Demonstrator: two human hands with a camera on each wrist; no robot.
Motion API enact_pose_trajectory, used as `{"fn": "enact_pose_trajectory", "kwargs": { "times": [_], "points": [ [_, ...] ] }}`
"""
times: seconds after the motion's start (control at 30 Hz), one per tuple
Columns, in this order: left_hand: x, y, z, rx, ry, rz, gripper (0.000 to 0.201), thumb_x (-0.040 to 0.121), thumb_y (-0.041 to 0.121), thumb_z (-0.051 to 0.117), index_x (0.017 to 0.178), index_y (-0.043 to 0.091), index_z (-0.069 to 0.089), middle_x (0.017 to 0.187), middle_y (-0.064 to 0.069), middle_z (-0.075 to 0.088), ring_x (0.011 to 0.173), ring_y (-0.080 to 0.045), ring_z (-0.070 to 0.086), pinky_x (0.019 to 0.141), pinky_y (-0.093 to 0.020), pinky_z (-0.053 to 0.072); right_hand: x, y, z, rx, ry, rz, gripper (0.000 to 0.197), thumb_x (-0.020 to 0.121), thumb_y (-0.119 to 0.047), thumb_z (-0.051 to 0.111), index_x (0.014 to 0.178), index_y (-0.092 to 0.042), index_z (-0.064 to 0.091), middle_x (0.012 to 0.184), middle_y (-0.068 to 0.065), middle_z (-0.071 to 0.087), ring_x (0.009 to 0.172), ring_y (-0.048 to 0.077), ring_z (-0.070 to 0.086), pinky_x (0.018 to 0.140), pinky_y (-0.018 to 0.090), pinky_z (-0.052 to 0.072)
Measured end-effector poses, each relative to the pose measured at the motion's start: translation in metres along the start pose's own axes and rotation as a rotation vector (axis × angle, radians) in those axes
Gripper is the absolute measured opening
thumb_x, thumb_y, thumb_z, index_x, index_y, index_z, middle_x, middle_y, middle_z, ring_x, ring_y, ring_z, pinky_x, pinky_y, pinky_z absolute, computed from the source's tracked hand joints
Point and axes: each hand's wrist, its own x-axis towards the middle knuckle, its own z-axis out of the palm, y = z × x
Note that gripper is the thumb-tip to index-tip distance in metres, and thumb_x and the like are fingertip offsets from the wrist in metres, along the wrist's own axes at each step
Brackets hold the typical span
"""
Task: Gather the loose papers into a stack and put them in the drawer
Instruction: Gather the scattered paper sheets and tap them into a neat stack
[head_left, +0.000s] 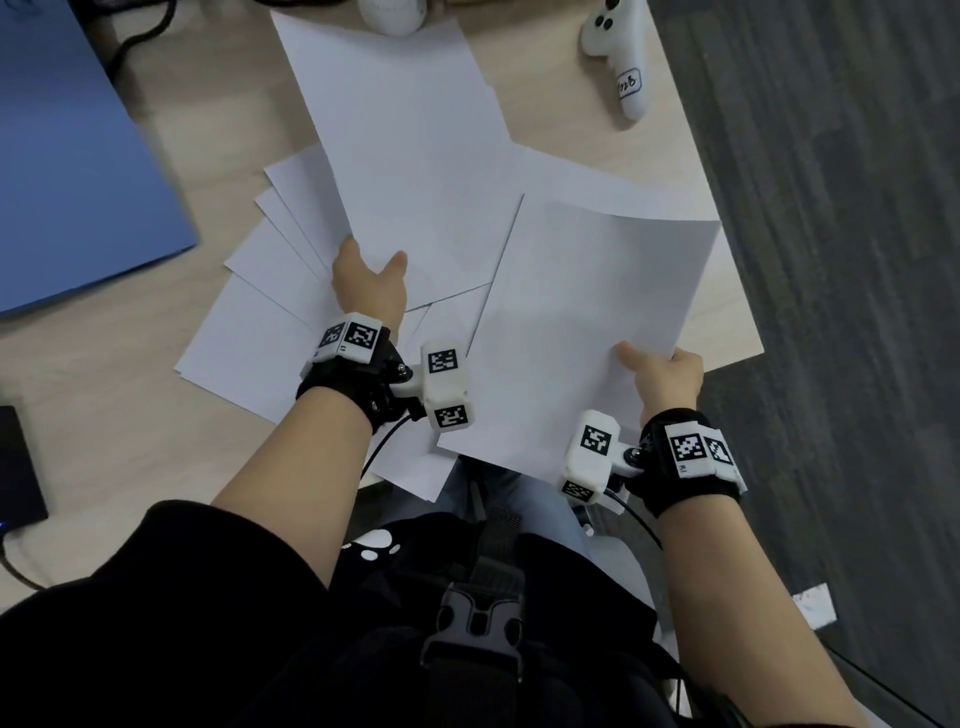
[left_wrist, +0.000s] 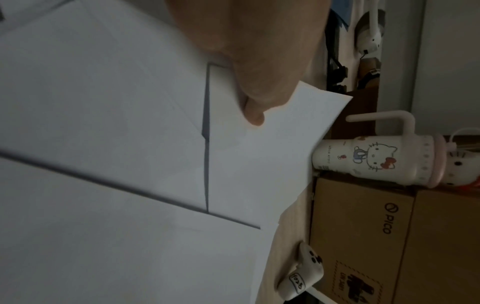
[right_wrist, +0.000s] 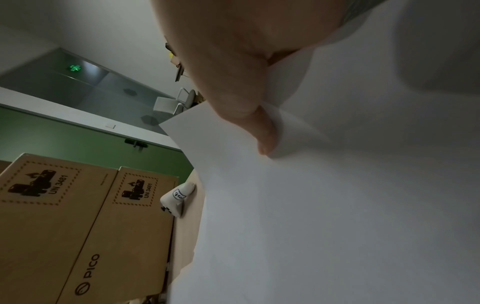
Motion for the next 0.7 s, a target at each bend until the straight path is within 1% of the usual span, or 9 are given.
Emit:
{"fn": "enact_pose_trajectory", "kwargs": {
  "times": [0.07,0.13,0.2,0.27,0.33,0.4,0.47,0.57,0.7],
  "points": [
    [-0.002,0.003,-0.006,-0.001,0.024,0.06,0.024,0.085,0.009,0.061,0.107,0.001,0.055,0.112,-0.01,0.064,0.102,-0.027,0.061,0.092,-0.034,0.051,0.0,-0.001,0.0,-0.006,-0.001,0.004,0.008,0.077,-0.003,0.07,0.082,-0.006,0.063,0.09,0.011,0.063,0.082,0.023,0.059,0.075,0.029,0.046],
    [-0.006,0.004,-0.012,0.003,0.049,0.127,0.023,0.084,0.008,0.06,0.106,0.003,0.057,0.11,-0.009,0.066,0.1,-0.025,0.063,0.093,-0.035,0.051,0.0,-0.003,0.0,-0.033,0.014,-0.004,0.014,0.077,-0.004,0.07,0.069,-0.008,0.059,0.088,0.011,0.062,0.08,0.023,0.058,0.074,0.03,0.047],
    [-0.009,0.004,-0.02,-0.01,0.07,0.171,0.022,0.084,0.008,0.061,0.105,0.003,0.057,0.107,-0.008,0.067,0.099,-0.024,0.064,0.093,-0.037,0.052,0.0,-0.003,0.0,-0.048,0.027,-0.011,0.007,0.077,-0.005,0.07,0.075,-0.004,0.064,0.087,0.011,0.061,0.08,0.023,0.057,0.074,0.03,0.046],
    [-0.013,0.003,-0.03,-0.028,0.083,0.203,0.021,0.083,0.007,0.061,0.103,0.004,0.057,0.103,-0.005,0.067,0.097,-0.023,0.064,0.092,-0.04,0.052,-0.001,-0.003,-0.001,-0.061,0.039,-0.022,0.011,0.078,-0.006,0.07,0.087,-0.002,0.066,0.087,0.011,0.06,0.079,0.022,0.056,0.072,0.029,0.045],
    [-0.019,0.005,-0.039,-0.039,0.113,0.258,0.021,0.082,0.008,0.06,0.102,0.004,0.057,0.101,-0.004,0.067,0.096,-0.024,0.065,0.091,-0.042,0.053,-0.002,-0.002,-0.001,-0.065,0.036,-0.027,0.01,0.078,-0.007,0.07,0.084,-0.006,0.062,0.086,0.011,0.06,0.078,0.022,0.055,0.072,0.029,0.044],
    [-0.026,0.011,-0.048,-0.029,0.165,0.337,0.022,0.082,0.008,0.059,0.104,0.002,0.057,0.102,-0.004,0.068,0.095,-0.024,0.064,0.089,-0.034,0.052,-0.003,-0.001,-0.001,-0.056,0.03,-0.031,0.011,0.077,-0.007,0.071,0.083,-0.008,0.062,0.086,0.011,0.061,0.078,0.022,0.056,0.072,0.03,0.045],
    [-0.035,0.019,-0.058,-0.026,0.222,0.422,0.023,0.084,0.009,0.058,0.105,-0.002,0.057,0.1,-0.004,0.068,0.091,-0.024,0.063,0.081,-0.026,0.049,-0.007,-0.001,-0.001,-0.04,0.027,-0.037,0.011,0.076,-0.007,0.071,0.084,-0.008,0.062,0.086,0.011,0.061,0.078,0.022,0.056,0.072,0.031,0.046],
    [-0.045,0.035,-0.072,-0.025,0.29,0.562,0.026,0.086,0.013,0.056,0.104,-0.006,0.056,0.099,-0.012,0.07,0.086,-0.021,0.061,0.074,-0.027,0.047,-0.014,-0.001,-0.001,-0.019,0.036,-0.071,0.01,0.076,-0.006,0.069,0.082,-0.009,0.062,0.085,0.01,0.06,0.076,0.022,0.055,0.072,0.03,0.046],
    [-0.057,0.058,-0.084,-0.052,0.275,0.7,0.028,0.086,0.013,0.056,0.103,-0.01,0.056,0.096,-0.013,0.071,0.081,-0.02,0.062,0.069,-0.023,0.045,-0.026,-0.002,-0.002,-0.01,0.031,-0.138,0.013,0.076,-0.008,0.068,0.088,-0.004,0.068,0.082,0.01,0.06,0.075,0.02,0.054,0.07,0.03,0.044]
  ]
}}
